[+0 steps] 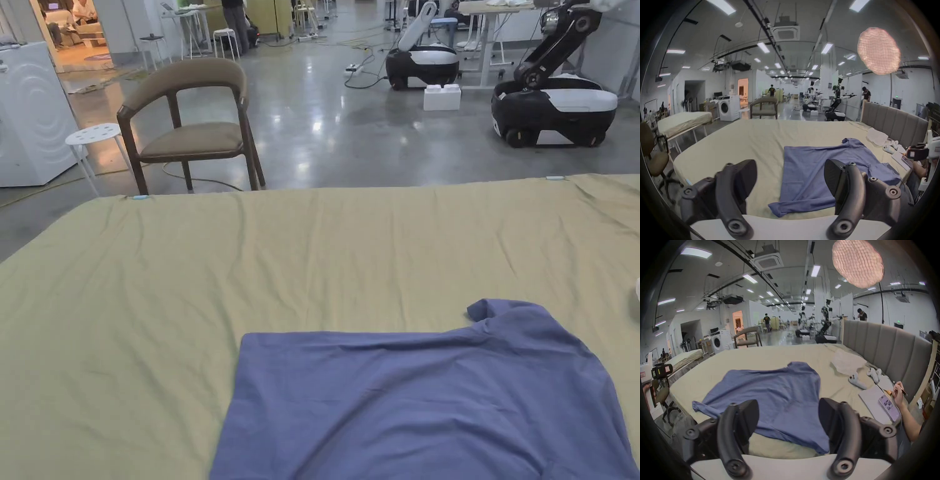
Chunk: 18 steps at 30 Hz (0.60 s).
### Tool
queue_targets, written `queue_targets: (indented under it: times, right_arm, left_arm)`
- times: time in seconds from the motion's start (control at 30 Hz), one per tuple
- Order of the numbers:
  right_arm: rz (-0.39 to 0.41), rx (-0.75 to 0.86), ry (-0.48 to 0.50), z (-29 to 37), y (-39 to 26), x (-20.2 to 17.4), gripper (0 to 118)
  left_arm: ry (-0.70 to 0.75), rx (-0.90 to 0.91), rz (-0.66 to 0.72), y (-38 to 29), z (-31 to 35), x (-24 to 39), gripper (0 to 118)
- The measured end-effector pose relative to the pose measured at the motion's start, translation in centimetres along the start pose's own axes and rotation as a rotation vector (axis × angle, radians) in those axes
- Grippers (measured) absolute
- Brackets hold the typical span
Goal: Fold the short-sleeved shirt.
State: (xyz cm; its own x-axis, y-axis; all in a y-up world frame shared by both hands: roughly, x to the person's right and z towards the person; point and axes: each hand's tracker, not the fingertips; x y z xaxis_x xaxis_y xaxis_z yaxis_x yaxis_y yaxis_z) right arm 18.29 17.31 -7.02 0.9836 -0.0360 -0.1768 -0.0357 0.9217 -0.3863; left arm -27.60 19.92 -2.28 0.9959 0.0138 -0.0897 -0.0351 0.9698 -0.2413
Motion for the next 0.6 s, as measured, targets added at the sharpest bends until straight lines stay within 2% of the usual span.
queue_targets:
  times: [0.03,0.07,0.1,0.13,0.17,0.27,0.4,0.5,0.57,0.6]
  right_arm:
    - [-0.002,0.011,0.017,0.1,0.2,-0.3,50]
    - [-0.011,0.024,0.034,-0.1,0.3,-0.5,36]
    - [-0.020,0.033,0.047,-0.4,0.2,-0.6,20]
    - [-0.022,0.027,0.054,-0.8,0.2,-0.7,0]
    - [-0.020,0.023,0.049,-1.1,0.2,-1.0,0]
    - [0.001,0.000,0.036,-1.7,0.1,-1.6,0]
    - [-0.015,-0.010,0.040,-1.8,-0.3,-1.5,0]
    - [-0.041,-0.026,0.033,-1.9,-0.7,-1.0,0]
    - [-0.074,-0.048,0.037,-2.1,-1.1,-0.4,0]
    - [-0.083,-0.056,0.032,-2.1,-1.3,-0.1,0]
  left_arm:
    - [-0.046,0.003,0.007,0.2,0.2,0.1,43]
    - [-0.086,-0.008,0.013,0.4,0.3,0.2,21]
    - [-0.070,-0.016,0.008,0.4,0.2,0.4,9]
    - [-0.060,-0.016,0.009,0.4,0.2,0.7,6]
    - [-0.056,-0.008,0.006,0.3,0.1,0.8,0]
    - [-0.062,-0.007,0.036,0.4,0.0,0.6,0]
    - [-0.035,-0.036,0.040,-0.1,-0.8,-0.7,0]
    - [-0.074,-0.151,0.033,-1.4,-3.3,-3.3,2]
    - [-0.096,-0.225,0.096,-3.7,-5.4,-5.7,22]
    - [-0.122,-0.303,0.129,-4.9,-6.5,-6.7,39]
